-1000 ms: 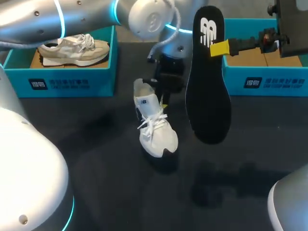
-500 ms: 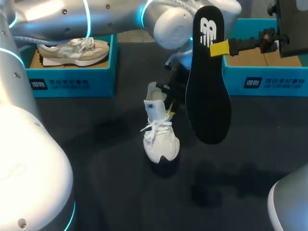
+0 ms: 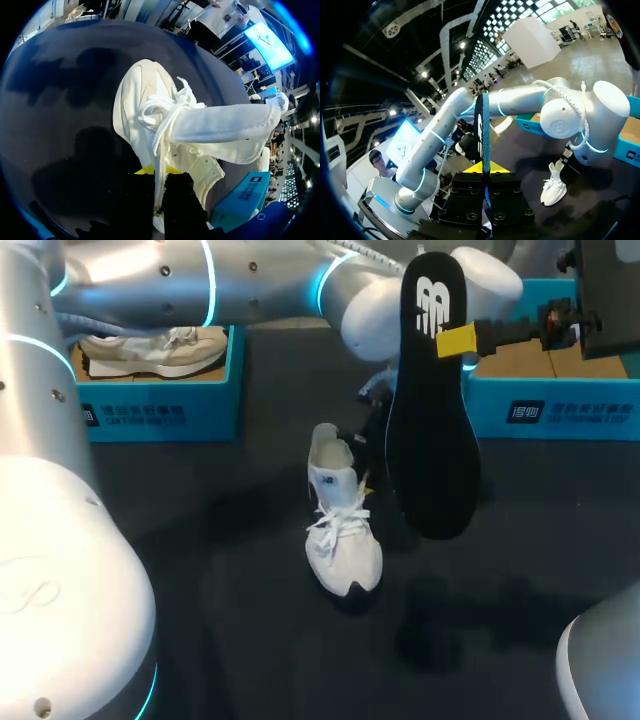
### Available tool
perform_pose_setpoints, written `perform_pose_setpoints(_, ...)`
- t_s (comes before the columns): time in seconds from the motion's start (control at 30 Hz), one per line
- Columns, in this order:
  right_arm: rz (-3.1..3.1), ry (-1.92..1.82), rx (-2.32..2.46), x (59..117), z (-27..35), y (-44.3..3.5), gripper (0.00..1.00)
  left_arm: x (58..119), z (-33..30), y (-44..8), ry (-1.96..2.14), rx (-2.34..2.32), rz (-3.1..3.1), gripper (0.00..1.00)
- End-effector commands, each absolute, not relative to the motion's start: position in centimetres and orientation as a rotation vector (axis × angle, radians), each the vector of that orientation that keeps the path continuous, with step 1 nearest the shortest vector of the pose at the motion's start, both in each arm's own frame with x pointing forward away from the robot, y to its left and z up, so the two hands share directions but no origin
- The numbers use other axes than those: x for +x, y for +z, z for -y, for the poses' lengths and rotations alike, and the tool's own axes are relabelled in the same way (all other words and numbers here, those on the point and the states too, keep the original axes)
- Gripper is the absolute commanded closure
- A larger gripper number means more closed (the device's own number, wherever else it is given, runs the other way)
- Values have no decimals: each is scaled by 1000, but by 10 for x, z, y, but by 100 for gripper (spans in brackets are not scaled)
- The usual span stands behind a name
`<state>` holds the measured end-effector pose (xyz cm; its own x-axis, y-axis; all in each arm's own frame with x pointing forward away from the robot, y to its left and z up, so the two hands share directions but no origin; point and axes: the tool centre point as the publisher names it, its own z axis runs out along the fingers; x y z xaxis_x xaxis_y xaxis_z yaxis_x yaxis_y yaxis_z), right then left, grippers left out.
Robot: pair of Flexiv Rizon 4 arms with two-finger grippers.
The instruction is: Take the shoe out of the shoebox, open the shoe tongue, remove and reinsert the insole, then place the shoe into the shoebox
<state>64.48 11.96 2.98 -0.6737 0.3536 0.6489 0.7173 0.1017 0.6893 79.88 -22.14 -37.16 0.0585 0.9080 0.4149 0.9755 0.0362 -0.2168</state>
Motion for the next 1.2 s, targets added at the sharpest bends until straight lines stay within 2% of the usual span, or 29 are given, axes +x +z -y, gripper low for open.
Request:
perform_pose_setpoints(0.03, 2067, -1589, -1055, 648, -123, 30, 100, 798, 226, -381, -195, -1891, 1863, 100)
perform_pose_setpoints(0.1, 2067, -1589, -1055, 648, -123, 30, 100, 797, 226, -383, -183, -1898, 1858, 100)
perform_pose_setpoints(0.13, 2067, -1589, -1055, 648, -123, 30, 100, 795, 226, -382, -164, -1910, 1856, 85)
perform_pose_setpoints(0.17, 2067, -1589, -1055, 648, -123, 30, 100, 795, 225, -381, -154, -1920, 1854, 63)
perform_pose_setpoints(0.2, 2067, -1589, -1055, 648, -123, 30, 100, 794, 225, -380, -140, -1930, 1855, 58)
perform_pose_setpoints(0.27, 2067, -1589, -1055, 648, -123, 30, 100, 793, 223, -377, -111, -1940, 1856, 57)
perform_pose_setpoints(0.3, 2067, -1589, -1055, 648, -123, 30, 100, 794, 223, -376, -98, -1945, 1861, 52)
perform_pose_setpoints(0.37, 2067, -1589, -1055, 648, -123, 30, 100, 795, 222, -372, -73, -1947, 1879, 3)
perform_pose_setpoints(0.4, 2067, -1589, -1055, 648, -123, 30, 100, 796, 221, -369, -51, -1948, 1896, 0)
perform_pose_setpoints(1.2, 2067, -1589, -1055, 648, -123, 30, 100, 843, 234, -248, 778, -1928, 2257, 0)
